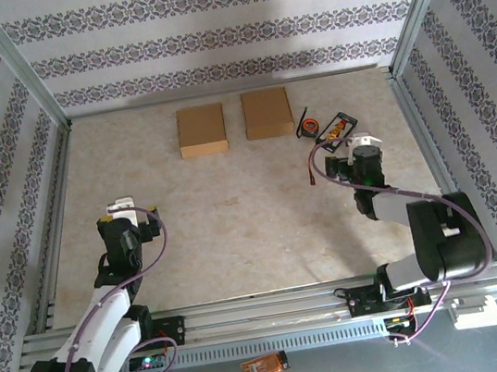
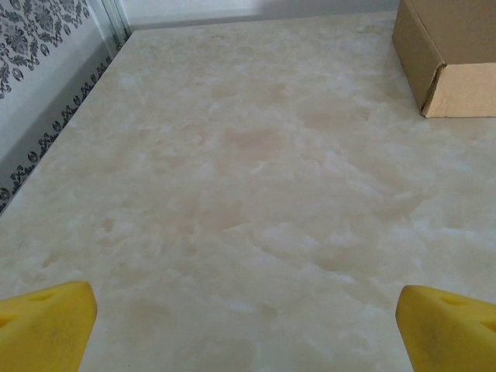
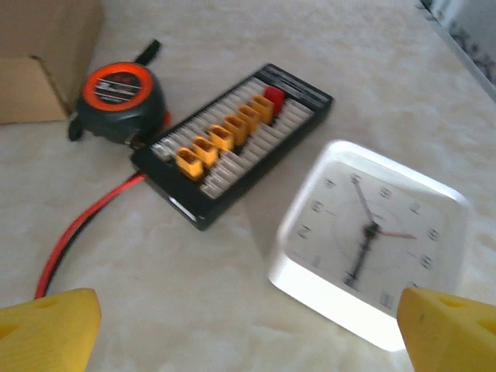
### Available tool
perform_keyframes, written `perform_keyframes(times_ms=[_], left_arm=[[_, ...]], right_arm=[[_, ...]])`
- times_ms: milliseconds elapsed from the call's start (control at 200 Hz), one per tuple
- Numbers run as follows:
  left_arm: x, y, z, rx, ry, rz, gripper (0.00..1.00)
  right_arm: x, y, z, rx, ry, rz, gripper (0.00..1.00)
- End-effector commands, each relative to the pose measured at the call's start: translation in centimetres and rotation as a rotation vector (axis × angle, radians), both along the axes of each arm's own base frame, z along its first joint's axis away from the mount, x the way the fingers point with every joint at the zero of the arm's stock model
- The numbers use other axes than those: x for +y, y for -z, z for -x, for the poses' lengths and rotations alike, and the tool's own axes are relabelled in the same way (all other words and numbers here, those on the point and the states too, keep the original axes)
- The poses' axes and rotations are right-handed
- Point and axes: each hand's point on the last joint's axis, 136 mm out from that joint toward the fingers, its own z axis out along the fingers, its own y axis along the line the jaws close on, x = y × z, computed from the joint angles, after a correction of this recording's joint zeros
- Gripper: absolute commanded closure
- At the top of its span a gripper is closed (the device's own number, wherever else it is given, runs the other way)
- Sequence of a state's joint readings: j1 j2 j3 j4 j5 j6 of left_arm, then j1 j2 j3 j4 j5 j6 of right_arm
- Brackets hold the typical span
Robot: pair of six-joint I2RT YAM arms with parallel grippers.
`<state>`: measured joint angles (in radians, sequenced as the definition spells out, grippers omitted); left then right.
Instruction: Fold the paper box
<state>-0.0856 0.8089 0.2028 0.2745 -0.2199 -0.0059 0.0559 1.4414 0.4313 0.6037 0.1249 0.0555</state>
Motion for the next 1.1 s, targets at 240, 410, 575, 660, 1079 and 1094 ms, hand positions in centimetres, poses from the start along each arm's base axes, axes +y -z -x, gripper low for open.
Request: perform_keyframes(times_ms=[240, 410, 575, 660, 1079, 1094], left_arm=[[-1.8, -1.0, -2.9, -0.113, 0.113, 0.048, 0.01], [-2.6, -0.4, -7.2, -0.125, 0.174, 0.126, 0.01], [-1.8, 2.1, -10.2, -0.074, 0.186, 0.127, 0.01], [-1.4, 2.9, -9.8, -0.092, 0.197, 0.17, 0.01], [-1.1, 2.9, -10.4, -0.089, 0.164, 0.147, 0.01], [-1.1, 2.9, -10.4, -0.092, 0.164, 0.147, 0.01]], right_arm=[[1.1, -2.2, -1.5, -0.183, -0.165, -0.08, 0.02], [0.3, -2.2, -1.5, -0.185, -0.081, -0.027, 0.02], [0.4, -2.2, -1.5, -0.184, -0.076, -0.02, 0.02], [0.4, -2.2, -1.5, -0.184, -0.076, -0.02, 0.02], [0.4, -2.2, -1.5, -0.186, -0.075, -0.018, 0.02], [0.3, -2.2, -1.5, -0.185, -0.074, -0.019, 0.02]])
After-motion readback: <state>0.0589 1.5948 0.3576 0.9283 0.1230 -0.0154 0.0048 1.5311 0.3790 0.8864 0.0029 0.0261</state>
